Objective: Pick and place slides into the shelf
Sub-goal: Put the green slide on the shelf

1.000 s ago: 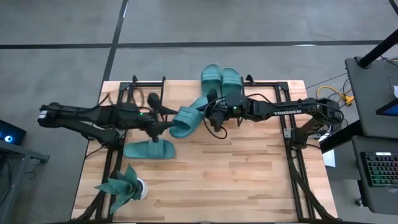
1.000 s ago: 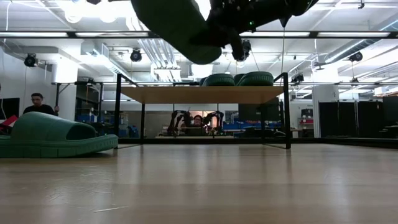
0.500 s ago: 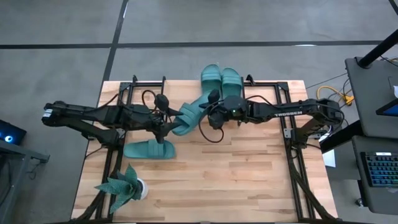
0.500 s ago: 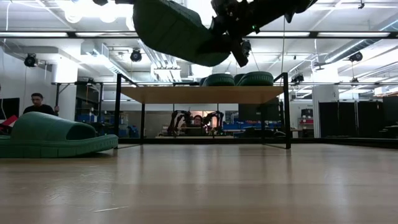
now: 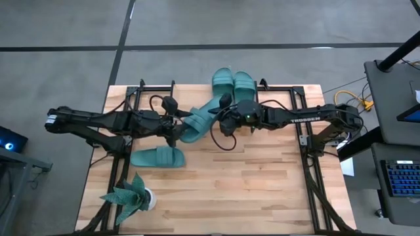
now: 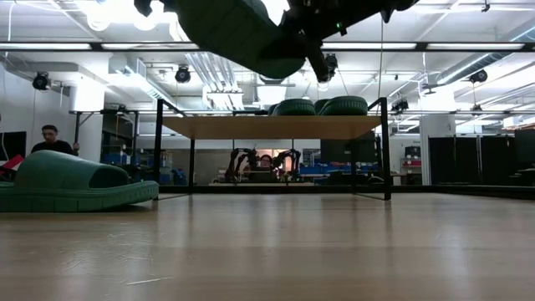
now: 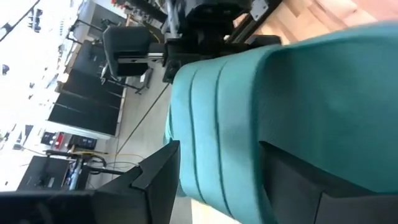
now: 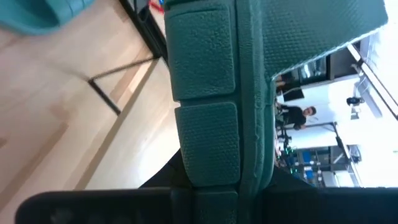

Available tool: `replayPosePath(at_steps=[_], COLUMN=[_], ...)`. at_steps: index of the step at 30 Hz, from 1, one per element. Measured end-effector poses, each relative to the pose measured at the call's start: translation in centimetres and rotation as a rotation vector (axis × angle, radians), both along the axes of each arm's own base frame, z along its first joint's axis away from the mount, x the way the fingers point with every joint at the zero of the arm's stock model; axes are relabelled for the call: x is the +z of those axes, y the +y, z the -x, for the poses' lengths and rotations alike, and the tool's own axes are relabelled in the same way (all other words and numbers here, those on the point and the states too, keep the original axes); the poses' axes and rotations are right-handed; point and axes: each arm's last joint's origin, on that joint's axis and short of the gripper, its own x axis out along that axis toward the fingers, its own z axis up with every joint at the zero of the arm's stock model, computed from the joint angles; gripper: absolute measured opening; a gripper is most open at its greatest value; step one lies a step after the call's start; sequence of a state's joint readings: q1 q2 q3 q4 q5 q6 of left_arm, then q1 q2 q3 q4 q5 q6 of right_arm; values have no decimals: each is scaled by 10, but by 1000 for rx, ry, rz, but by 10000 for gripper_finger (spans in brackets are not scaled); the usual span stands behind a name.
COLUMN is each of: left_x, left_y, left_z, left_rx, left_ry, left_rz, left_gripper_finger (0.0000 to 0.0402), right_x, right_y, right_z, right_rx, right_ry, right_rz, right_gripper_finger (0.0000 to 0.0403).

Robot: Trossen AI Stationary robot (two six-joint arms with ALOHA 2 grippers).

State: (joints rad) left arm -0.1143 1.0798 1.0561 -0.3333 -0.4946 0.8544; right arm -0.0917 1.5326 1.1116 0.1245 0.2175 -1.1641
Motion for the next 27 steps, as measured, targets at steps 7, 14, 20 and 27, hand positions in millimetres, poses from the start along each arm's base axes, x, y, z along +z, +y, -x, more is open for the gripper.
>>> replayPosePath(at_steps=[7, 14, 20, 27], left_x=[-2, -5, -3, 6], left_y=[-1, -1, -2, 1], left_z=[-10, -18, -19, -11], left_rx=[-3, -9, -22, 30], left_ry=[-12, 0, -7, -56], left_rz=[-16, -63, -107, -119], left_gripper_finger=[193, 118, 11, 3], right_x=[2, 1, 0, 8], right_y=[3, 4, 10, 10], right_z=[-2, -2, -3, -2], right_rx=[40, 44, 53, -76], right_ry=[-6, -4, 4, -93], right_rz=[-10, -11, -12, -118], right_gripper_finger=[54, 54, 54, 90])
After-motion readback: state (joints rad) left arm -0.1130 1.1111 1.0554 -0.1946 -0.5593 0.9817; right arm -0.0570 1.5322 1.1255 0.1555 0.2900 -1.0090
